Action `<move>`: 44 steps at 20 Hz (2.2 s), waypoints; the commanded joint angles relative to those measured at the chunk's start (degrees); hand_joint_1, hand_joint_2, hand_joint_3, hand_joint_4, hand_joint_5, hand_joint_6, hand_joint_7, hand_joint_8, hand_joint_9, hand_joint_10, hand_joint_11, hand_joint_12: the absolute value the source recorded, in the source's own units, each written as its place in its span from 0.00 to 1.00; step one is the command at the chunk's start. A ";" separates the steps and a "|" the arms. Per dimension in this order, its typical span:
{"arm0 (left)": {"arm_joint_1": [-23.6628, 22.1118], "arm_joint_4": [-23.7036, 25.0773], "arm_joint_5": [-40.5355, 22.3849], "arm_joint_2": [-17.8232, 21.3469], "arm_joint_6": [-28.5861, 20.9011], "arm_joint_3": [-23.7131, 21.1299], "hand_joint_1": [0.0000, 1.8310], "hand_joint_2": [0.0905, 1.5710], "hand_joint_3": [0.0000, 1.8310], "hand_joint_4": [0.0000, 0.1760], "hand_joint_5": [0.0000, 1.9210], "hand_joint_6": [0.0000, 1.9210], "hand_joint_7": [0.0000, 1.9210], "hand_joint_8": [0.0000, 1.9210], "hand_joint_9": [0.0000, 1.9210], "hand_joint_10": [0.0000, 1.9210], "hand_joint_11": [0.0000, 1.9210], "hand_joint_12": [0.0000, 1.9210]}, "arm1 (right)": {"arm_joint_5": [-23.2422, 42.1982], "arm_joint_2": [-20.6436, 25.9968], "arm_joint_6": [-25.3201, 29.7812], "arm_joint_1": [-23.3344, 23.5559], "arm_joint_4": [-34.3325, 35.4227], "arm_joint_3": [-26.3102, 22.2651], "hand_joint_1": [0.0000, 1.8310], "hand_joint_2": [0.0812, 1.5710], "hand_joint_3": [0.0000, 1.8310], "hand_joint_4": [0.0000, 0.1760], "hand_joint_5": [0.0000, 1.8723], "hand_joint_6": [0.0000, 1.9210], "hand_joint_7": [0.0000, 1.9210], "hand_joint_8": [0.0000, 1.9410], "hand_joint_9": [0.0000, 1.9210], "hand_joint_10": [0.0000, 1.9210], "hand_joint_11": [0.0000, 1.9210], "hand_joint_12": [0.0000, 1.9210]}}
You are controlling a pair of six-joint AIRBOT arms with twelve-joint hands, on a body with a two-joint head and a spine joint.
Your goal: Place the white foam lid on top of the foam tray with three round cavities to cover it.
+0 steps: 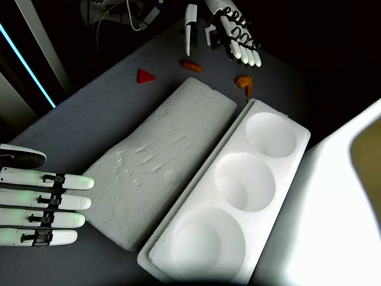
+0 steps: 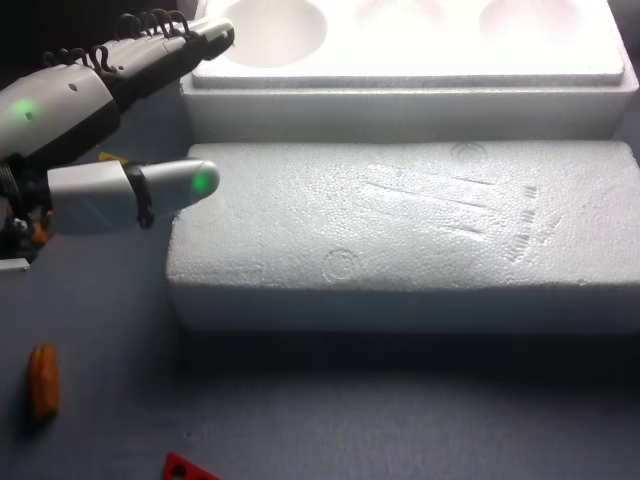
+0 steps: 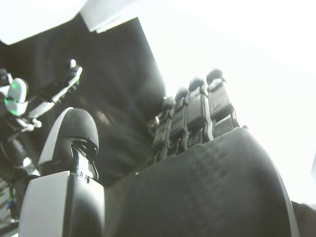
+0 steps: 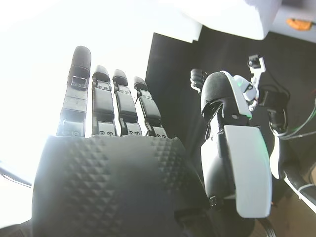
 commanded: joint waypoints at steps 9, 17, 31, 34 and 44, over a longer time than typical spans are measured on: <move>4.13 -8.28 -7.64 1.40 3.39 -3.27 0.19 0.73 0.00 0.00 0.00 0.00 0.00 0.00 0.00 0.00 0.00 0.00 | 7.19 0.60 -1.51 -1.80 5.48 -1.81 0.22 0.75 0.00 0.00 0.00 0.00 0.00 0.00 0.00 0.00 0.01 0.00; 11.68 -16.50 -11.06 1.80 5.59 -6.06 0.21 0.65 0.00 0.00 0.00 0.00 0.00 0.00 0.00 0.00 0.00 0.00 | 13.34 -1.47 -1.58 -8.50 13.96 -3.56 0.25 0.69 0.00 0.00 0.00 0.00 0.00 0.00 0.00 0.00 0.00 0.62; 16.03 -20.24 -5.81 1.90 8.86 -6.38 0.28 0.59 0.00 0.00 0.03 0.01 0.00 0.00 0.00 0.00 0.00 0.00 | 9.88 -4.97 -1.33 -8.60 16.32 -1.87 0.28 0.69 0.00 0.00 0.00 0.00 0.00 0.00 0.00 0.00 0.00 0.15; 14.26 -19.23 -0.93 1.85 9.40 -5.39 0.28 0.59 0.00 0.00 0.04 0.01 0.00 0.00 0.00 0.00 0.00 0.00 | 8.09 -5.23 -1.71 -7.73 16.38 -1.41 0.29 0.70 0.00 0.00 0.00 0.00 0.00 0.00 0.00 0.00 0.00 0.09; 12.52 -18.70 6.45 -0.23 9.48 -2.82 0.25 0.59 0.00 0.00 0.04 0.00 0.00 0.00 0.00 0.00 0.00 0.00 | 1.96 -7.41 -3.36 -3.54 16.03 0.85 0.31 0.69 0.00 0.00 0.00 0.00 0.00 0.00 0.00 0.00 0.00 0.00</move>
